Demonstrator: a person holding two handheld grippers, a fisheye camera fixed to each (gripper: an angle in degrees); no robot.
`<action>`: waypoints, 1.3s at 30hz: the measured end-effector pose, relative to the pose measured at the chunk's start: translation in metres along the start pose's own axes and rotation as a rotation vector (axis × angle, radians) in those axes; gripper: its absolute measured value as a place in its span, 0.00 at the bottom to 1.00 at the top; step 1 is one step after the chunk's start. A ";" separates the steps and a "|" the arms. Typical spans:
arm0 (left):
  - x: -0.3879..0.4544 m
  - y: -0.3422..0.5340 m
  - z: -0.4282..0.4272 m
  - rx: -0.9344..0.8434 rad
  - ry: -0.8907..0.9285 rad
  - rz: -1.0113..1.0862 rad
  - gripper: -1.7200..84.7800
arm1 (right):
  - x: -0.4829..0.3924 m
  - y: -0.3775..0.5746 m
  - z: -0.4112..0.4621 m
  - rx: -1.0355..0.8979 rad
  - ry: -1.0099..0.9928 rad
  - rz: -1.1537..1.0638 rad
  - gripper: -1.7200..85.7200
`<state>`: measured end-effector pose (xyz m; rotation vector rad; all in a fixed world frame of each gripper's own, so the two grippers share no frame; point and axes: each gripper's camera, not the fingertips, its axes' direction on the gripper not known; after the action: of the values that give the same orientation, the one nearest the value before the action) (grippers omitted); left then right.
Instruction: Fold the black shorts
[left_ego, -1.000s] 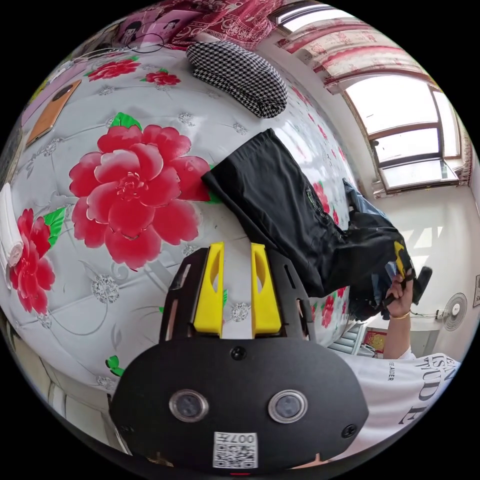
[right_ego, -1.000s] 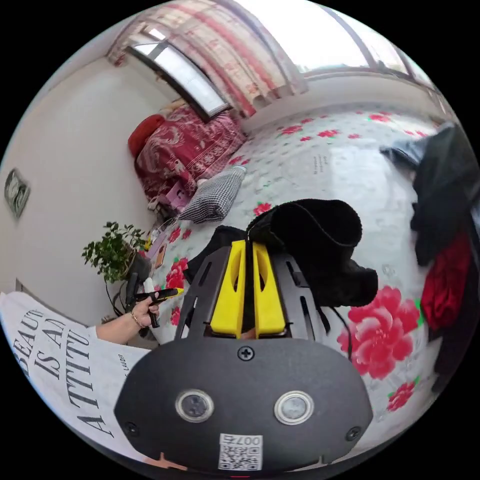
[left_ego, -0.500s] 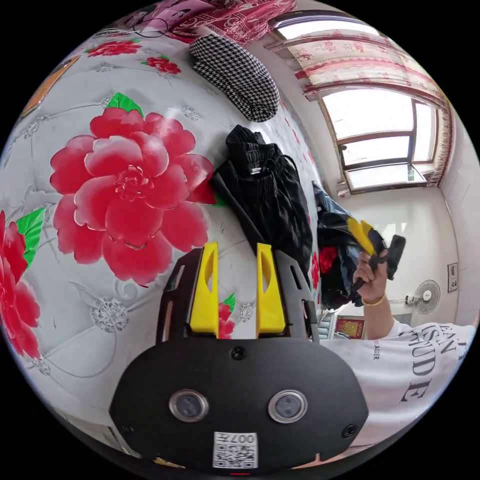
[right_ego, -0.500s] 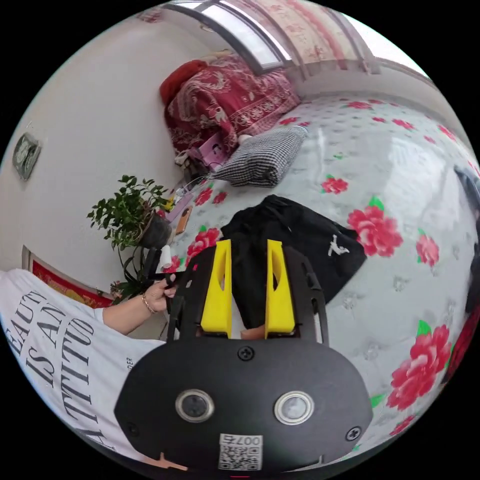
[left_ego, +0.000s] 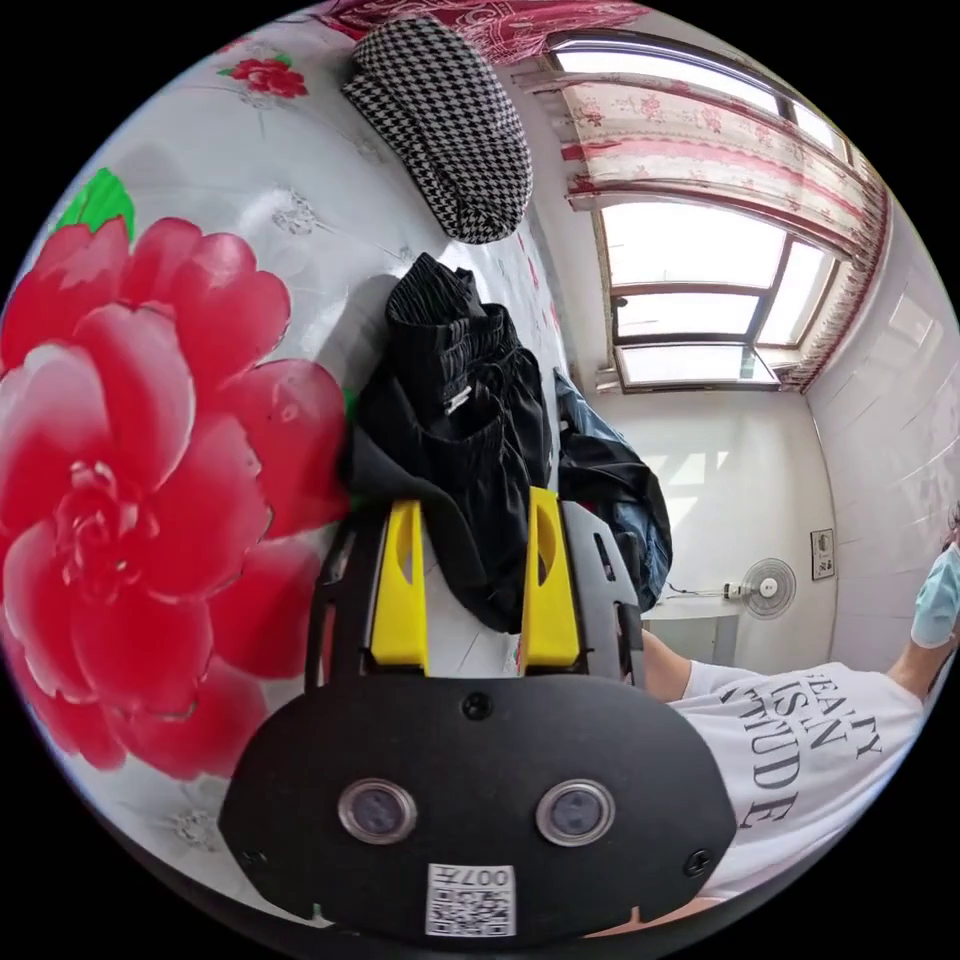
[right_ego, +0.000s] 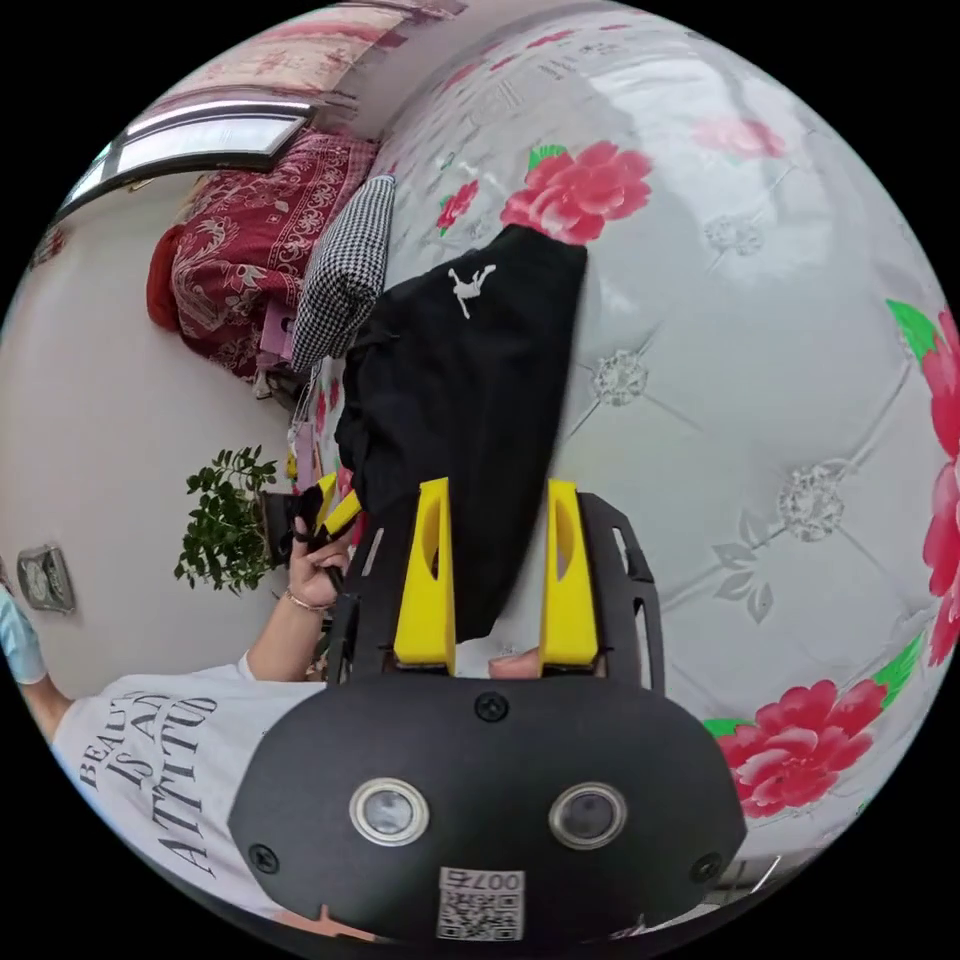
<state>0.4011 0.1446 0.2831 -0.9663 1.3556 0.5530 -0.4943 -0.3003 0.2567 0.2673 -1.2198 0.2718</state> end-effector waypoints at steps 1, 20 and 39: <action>-0.001 -0.002 0.002 -0.003 -0.004 -0.013 0.12 | 0.005 -0.007 0.011 -0.070 -0.076 0.010 0.12; 0.234 -0.175 -0.136 0.471 0.103 0.605 0.03 | -0.309 -0.167 -0.040 0.287 -0.295 -0.723 0.02; 0.032 -0.006 0.031 0.103 -0.548 0.117 0.10 | -0.033 -0.085 0.043 0.289 0.779 -0.335 0.11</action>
<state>0.4293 0.1610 0.2517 -0.5919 0.9377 0.7637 -0.5130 -0.3965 0.2348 0.5492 -0.3525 0.2265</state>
